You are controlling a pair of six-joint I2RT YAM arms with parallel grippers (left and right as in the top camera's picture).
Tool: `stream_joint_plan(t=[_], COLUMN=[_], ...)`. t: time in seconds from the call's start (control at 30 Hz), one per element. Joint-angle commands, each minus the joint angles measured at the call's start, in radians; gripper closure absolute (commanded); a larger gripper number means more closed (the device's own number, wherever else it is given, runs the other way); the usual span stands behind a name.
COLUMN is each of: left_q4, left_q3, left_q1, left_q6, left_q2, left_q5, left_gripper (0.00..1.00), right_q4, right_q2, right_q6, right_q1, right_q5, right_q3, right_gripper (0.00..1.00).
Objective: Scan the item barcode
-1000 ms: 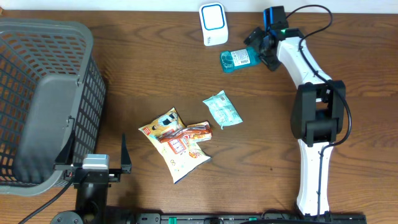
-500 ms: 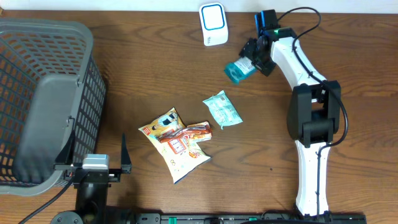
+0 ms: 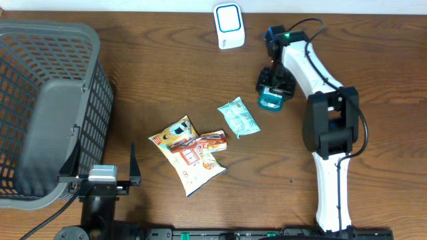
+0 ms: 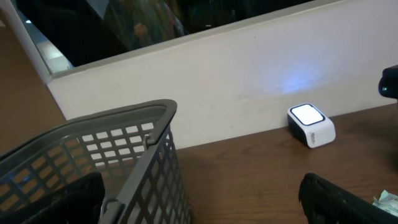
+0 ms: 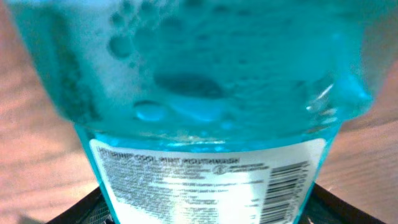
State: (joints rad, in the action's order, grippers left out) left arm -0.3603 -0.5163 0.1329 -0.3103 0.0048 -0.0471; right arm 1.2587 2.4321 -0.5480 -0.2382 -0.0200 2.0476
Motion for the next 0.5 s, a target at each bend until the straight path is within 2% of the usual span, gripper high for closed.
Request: stream_joint_plan(t=[0.0, 0.07, 0.1, 0.17, 0.33, 0.4, 0.47], left_q4=[0.002, 0.002, 0.002, 0.002, 0.002, 0.002, 0.002], left_q3=[-0.006, -0.006, -0.006, -0.006, -0.006, -0.006, -0.006], left_q1=[0.004, 0.004, 0.004, 0.004, 0.004, 0.004, 0.004], left_q6=[0.017, 0.017, 0.017, 0.017, 0.017, 0.016, 0.016], left_q2=[-0.002, -0.002, -0.002, -0.002, -0.002, -0.002, -0.002], left_q5=[0.009, 0.009, 0.009, 0.010, 0.009, 0.010, 0.009], left_gripper=[0.00, 0.00, 0.00, 0.00, 0.00, 0.00, 0.00], right_q4=[0.016, 0.018, 0.019, 0.020, 0.037, 0.051, 0.055], right_q2=[0.020, 0.020, 0.020, 0.020, 0.020, 0.020, 0.020], right_q6=[0.132, 0.198, 0.237, 0.308, 0.607, 0.654, 0.653], right_q1=[-0.041, -0.061, -0.072, -0.088, -0.124, -0.129, -0.132], right_q5=[-0.002, -0.002, -0.014, -0.066, -0.396, -0.422, -0.378], right_q3=[-0.002, -0.002, -0.002, -0.002, -0.002, -0.002, -0.002], right_gripper=[0.44, 0.55, 0.57, 0.57, 0.56, 0.54, 0.47])
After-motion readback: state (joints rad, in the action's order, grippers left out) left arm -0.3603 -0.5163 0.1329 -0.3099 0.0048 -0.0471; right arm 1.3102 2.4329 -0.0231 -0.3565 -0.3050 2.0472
